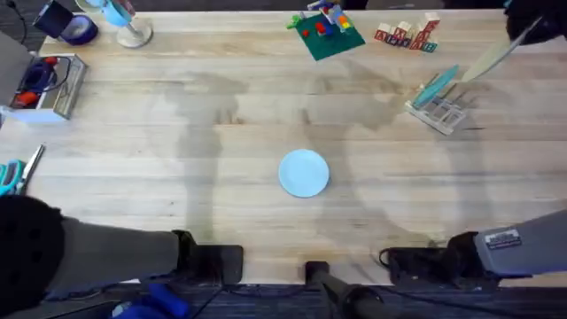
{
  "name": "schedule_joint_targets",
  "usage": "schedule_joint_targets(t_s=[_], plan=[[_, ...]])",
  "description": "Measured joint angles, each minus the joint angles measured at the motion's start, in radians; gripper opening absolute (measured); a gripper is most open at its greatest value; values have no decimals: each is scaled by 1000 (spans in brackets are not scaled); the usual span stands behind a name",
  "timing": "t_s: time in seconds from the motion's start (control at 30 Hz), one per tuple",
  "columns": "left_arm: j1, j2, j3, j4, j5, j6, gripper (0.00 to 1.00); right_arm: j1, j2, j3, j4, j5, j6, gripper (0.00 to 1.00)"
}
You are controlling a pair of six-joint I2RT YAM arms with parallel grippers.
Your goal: Pick up the plates from the table one by one and place each into a slot on the dish rack.
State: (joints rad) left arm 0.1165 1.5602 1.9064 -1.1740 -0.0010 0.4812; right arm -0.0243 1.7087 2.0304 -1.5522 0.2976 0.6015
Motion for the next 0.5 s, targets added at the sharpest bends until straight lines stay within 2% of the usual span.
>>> schedule_joint_targets(t_s=[0.5], plan=[[0, 0, 0, 0, 0, 0, 994, -65, 95, 0, -9, -60, -13, 30]])
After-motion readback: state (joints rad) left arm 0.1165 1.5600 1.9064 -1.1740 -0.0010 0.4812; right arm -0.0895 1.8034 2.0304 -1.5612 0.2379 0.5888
